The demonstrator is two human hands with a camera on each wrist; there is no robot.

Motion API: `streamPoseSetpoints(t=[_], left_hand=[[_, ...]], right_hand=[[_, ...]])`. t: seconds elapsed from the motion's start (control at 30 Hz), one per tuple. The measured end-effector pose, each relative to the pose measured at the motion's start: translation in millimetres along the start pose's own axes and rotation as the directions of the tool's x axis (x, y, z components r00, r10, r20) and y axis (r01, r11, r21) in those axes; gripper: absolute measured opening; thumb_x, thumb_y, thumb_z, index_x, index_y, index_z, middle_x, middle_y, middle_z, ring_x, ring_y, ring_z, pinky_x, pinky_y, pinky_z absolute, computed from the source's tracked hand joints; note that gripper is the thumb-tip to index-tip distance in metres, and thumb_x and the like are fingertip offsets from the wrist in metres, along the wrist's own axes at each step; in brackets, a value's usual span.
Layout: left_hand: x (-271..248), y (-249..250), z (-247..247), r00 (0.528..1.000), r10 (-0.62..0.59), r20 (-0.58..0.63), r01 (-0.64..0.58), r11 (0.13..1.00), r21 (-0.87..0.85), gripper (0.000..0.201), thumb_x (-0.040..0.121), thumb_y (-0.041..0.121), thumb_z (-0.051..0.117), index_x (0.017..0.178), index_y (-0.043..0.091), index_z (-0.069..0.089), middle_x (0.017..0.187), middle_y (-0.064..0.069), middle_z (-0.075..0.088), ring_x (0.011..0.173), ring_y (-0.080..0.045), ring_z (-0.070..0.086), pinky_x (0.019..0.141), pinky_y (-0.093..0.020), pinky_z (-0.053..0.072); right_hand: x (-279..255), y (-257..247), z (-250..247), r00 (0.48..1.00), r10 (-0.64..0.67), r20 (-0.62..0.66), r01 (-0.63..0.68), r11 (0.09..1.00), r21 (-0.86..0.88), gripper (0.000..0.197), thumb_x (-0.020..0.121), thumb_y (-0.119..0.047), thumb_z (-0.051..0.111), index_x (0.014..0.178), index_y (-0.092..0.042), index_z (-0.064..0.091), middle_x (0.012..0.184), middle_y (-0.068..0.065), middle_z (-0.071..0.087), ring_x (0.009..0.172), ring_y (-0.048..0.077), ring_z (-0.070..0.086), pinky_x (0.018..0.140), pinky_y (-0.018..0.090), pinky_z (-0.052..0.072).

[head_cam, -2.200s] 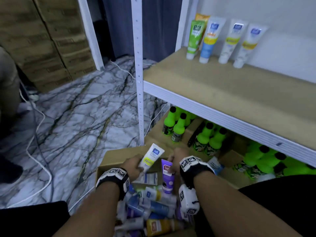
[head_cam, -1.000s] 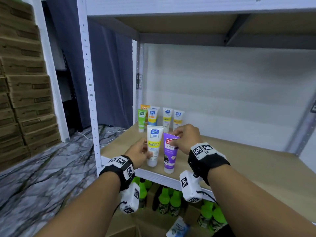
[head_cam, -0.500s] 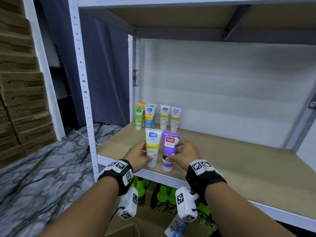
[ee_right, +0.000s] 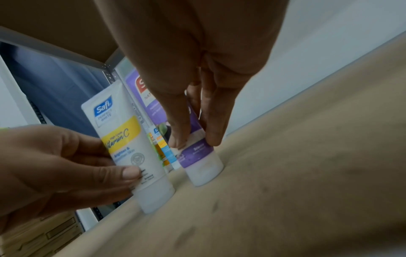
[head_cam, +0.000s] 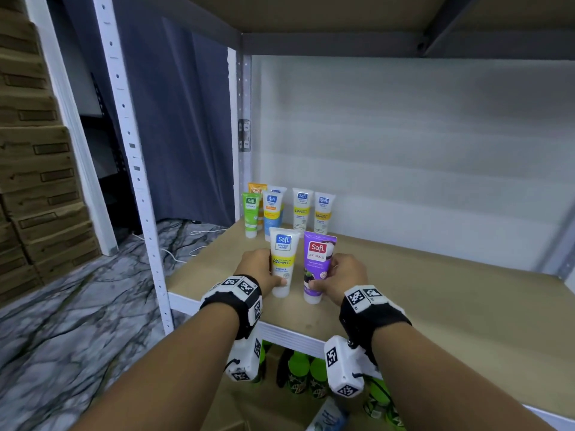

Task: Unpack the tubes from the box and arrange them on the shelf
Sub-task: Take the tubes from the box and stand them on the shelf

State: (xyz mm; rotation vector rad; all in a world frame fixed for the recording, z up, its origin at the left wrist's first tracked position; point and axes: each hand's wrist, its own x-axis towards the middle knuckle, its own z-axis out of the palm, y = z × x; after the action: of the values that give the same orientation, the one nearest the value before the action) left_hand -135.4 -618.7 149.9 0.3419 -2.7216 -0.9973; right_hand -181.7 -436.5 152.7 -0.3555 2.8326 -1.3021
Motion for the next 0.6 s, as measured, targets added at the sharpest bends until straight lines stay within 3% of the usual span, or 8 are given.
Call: streamPoseSetpoints(t=[0.17,0.3,0.6], left_hand=[[47.5,5.9,9.9,0.997,-0.073,-0.030,0.075,0.994,0.082,0.044,0.067,0.025,0.086,0.105,0.010,0.066,0.107,-0.004,0.069,0.099,-0.021,0.067,0.087,-0.031,0.053],[84.9,9.6,17.7,0.996,-0.083,-0.013,0.084,0.991,0.100,0.049,0.065,0.027,0.086,0.108,0.013,0.065,0.110,-0.007,0.067,0.099,-0.023,0.066,0.090,-0.037,0.053],[160.7,13.7,31.8,0.998,-0.061,-0.001,0.059,0.959,0.278,0.048,0.073,0.035,0.081,0.110,0.010,0.063,0.108,-0.007,0.068,0.100,-0.025,0.065,0.086,-0.037,0.053]], right_hand=[[47.1,0.9,1.8,0.999,0.049,0.000,-0.049,0.993,-0.107,0.045,0.064,-0.030,0.086,0.102,-0.015,0.069,0.102,0.004,0.072,0.094,0.020,0.067,0.072,0.020,0.043],[86.5,3.3,5.3,0.999,0.049,-0.014,-0.050,0.988,-0.148,0.045,0.065,-0.030,0.085,0.104,-0.014,0.069,0.104,0.004,0.071,0.097,0.022,0.067,0.073,0.021,0.043],[158.1,10.0,12.3,0.998,0.033,-0.053,-0.042,0.981,-0.191,0.047,0.066,-0.031,0.085,0.105,-0.011,0.067,0.104,0.007,0.071,0.097,0.023,0.066,0.072,0.022,0.044]])
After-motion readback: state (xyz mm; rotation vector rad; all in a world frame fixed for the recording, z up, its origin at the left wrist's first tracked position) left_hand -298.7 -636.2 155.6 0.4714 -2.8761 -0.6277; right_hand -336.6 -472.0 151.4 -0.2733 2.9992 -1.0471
